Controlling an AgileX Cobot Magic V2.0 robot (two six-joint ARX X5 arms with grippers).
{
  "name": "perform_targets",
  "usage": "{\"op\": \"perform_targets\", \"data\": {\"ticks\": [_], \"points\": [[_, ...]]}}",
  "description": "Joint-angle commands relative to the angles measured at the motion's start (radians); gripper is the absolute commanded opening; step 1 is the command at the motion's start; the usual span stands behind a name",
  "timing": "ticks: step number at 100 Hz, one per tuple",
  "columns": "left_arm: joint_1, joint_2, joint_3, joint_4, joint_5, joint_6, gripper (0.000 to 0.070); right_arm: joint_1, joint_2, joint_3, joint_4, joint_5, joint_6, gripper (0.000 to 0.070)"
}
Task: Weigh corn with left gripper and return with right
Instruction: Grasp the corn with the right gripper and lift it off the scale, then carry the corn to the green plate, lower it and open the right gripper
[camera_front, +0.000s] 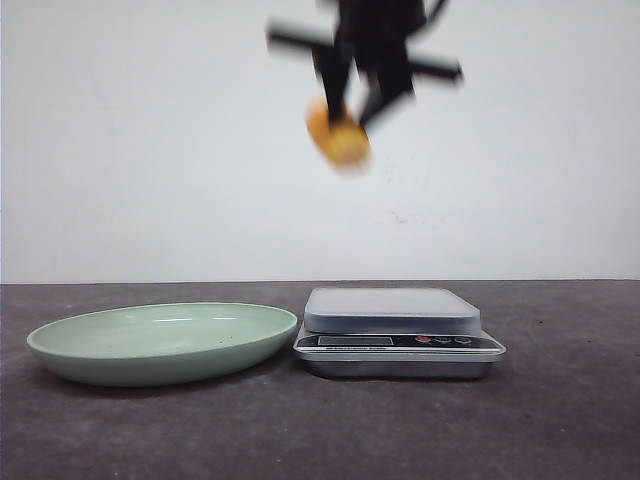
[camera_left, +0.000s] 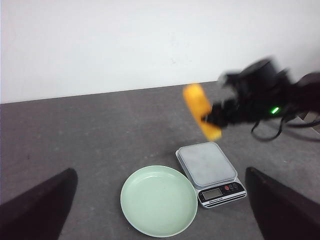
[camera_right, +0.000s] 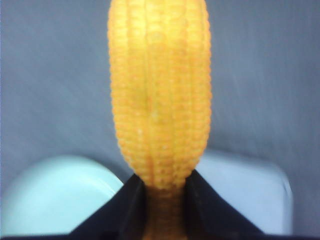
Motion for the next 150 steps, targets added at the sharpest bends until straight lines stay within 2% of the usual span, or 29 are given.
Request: {"op": "perform_targets", "data": {"ticks": [1, 26, 66, 88, 112, 138, 150], "points": [[-0.006, 0.006, 0.019, 0.006, -0.003, 0.01, 0.07, 0.027, -0.014, 0.062, 0.035, 0.006, -0.066, 0.0], [-0.006, 0.008, 0.019, 0.068, -0.003, 0.034, 0.07, 0.116, -0.027, 0.215, 0.046, 0.081, -0.196, 0.0], [-0.006, 0.009, 0.019, 0.073, -0.003, 0.036, 0.07, 0.164, 0.021, 0.218, 0.024, 0.064, -0.191, 0.0], [-0.006, 0.013, 0.019, 0.072, -0.003, 0.035, 0.07, 0.176, 0.118, 0.217, -0.067, -0.031, -0.123, 0.0], [-0.006, 0.013, 0.019, 0.058, -0.003, 0.031, 0.07, 0.18, 0.281, 0.217, -0.171, -0.152, 0.006, 0.0], [-0.006, 0.013, 0.019, -0.027, -0.003, 0.024, 0.07, 0.183, 0.446, 0.217, -0.191, -0.345, 0.135, 0.0], [-0.006, 0.012, 0.019, -0.029, -0.003, 0.024, 0.07, 0.185, 0.48, 0.217, -0.193, -0.371, 0.163, 0.0]]}}
